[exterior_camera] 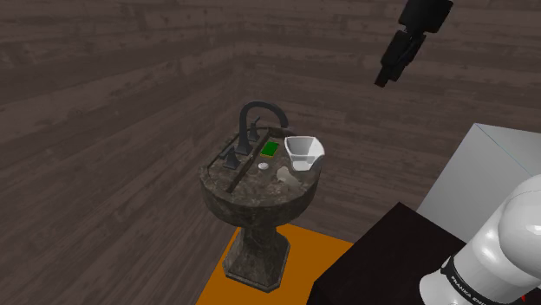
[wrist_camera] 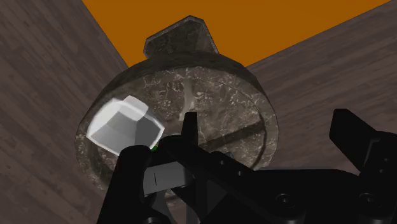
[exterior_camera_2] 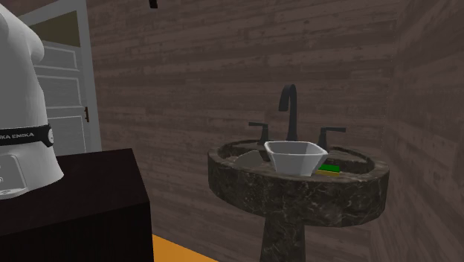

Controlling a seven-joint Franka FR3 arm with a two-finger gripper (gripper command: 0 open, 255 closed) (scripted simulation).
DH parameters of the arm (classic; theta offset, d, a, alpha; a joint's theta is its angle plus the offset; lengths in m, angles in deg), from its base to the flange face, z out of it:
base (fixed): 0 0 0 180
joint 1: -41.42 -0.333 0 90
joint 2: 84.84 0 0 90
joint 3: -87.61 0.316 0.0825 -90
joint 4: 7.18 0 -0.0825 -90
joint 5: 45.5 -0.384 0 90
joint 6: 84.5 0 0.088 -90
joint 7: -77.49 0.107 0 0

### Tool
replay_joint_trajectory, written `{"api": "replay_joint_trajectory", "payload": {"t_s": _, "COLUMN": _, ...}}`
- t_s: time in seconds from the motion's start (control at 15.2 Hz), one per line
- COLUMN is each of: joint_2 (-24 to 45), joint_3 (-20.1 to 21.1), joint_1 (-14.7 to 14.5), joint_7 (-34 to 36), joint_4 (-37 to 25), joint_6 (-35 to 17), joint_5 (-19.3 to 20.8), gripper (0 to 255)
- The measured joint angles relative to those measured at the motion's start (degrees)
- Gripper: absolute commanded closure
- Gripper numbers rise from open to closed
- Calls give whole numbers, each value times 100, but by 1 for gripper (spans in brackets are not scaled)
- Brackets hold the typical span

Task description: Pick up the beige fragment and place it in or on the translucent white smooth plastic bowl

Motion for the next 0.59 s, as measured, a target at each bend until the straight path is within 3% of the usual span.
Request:
{"api": "replay_joint_trajectory", "payload": {"t_s": 0.33, "joint_2": 330, "joint_3": -70, "joint_1": 15, "joint_7": -72, "joint_4": 210, "joint_6": -431, "joint_5": -39, "gripper": 0}}
{"api": "replay_joint_trajectory", "payload": {"t_s": 0.59, "joint_2": 911, "joint_3": -149, "joint_1": 22, "joint_7": -176, "joint_4": 440, "joint_6": -1100, "joint_5": -112, "gripper": 0}}
